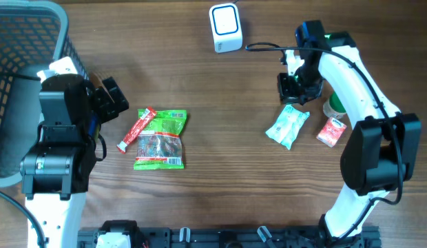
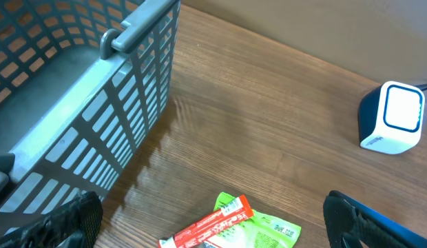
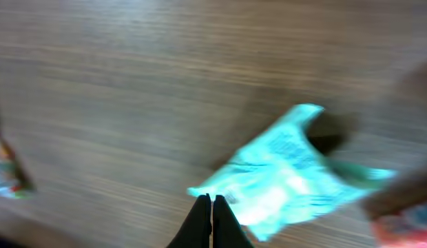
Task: Scan the item barcode
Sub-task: 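Raise the open right gripper and move it left past the scanner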
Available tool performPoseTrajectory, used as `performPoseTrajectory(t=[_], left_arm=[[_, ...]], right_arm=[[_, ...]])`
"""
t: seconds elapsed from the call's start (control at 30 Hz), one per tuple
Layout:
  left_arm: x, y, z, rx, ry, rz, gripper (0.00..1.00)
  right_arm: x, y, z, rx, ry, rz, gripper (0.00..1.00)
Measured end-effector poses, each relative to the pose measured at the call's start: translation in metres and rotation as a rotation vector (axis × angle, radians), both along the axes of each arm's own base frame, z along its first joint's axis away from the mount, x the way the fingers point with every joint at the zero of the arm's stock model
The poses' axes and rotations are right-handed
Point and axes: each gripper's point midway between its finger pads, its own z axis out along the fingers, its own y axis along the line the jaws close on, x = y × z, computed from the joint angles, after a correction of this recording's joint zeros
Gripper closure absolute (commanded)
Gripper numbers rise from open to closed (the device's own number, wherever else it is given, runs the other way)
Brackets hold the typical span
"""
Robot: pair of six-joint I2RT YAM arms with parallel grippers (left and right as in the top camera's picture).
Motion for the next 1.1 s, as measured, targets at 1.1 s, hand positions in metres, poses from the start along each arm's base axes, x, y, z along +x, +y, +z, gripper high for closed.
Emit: performPoseTrajectory(t=[1.1], left_arm=[[0.000,0.000,0.000,0.000,0.000,0.000,0.00]], right_arm=[[-0.043,-0.069,-0.077,-0.507,0.035,-0.204,0.96]])
